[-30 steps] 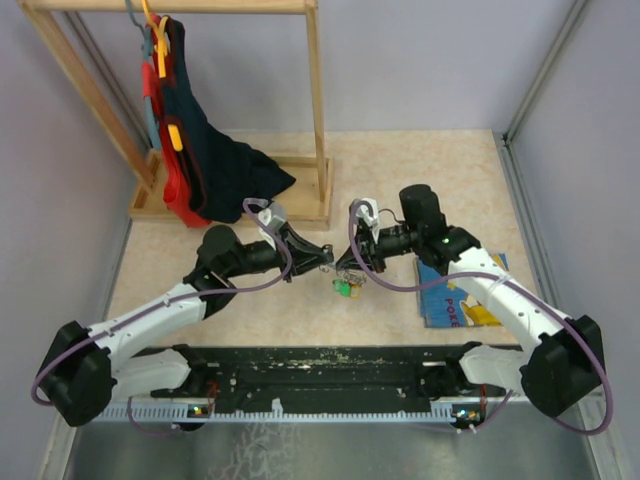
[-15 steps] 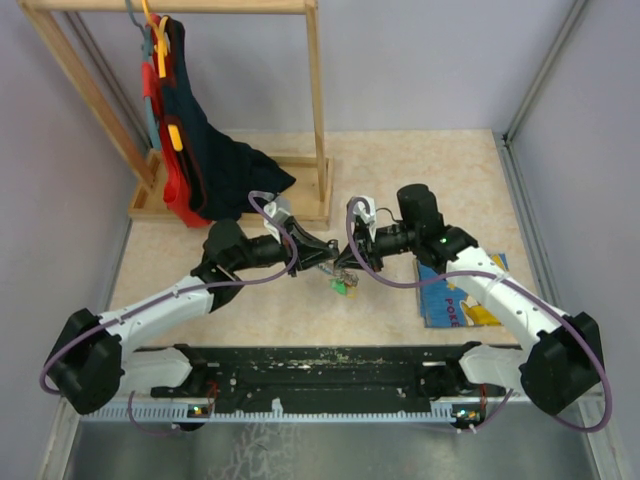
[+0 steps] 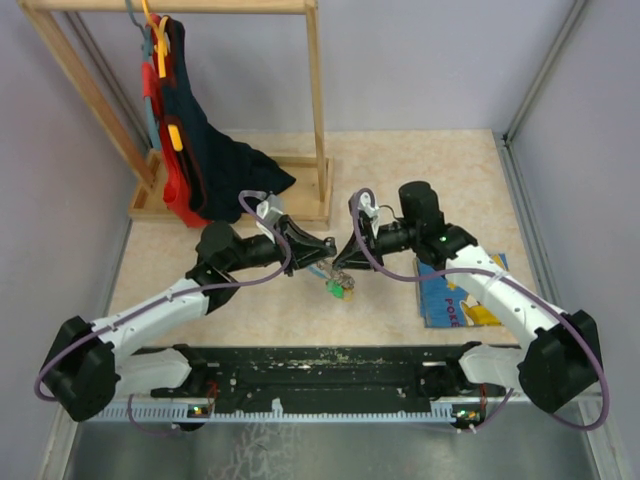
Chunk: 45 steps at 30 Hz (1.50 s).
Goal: Remove the keys from the keyring
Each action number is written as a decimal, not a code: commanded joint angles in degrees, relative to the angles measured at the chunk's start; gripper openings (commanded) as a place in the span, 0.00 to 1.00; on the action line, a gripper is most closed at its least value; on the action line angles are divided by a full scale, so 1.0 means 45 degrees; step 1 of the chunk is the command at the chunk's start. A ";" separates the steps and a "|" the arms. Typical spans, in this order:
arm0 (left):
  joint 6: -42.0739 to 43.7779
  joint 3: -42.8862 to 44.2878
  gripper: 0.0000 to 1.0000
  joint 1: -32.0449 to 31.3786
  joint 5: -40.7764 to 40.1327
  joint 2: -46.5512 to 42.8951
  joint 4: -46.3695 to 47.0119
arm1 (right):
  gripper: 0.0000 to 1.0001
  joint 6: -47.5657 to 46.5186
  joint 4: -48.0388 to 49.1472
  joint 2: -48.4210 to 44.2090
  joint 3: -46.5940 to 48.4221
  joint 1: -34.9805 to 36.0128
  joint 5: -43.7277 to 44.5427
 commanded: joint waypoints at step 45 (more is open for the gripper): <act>0.1410 0.0182 0.00 0.0826 -0.2367 0.0349 -0.0819 | 0.00 0.9520 0.3196 0.0450 0.0380 0.0599 0.3733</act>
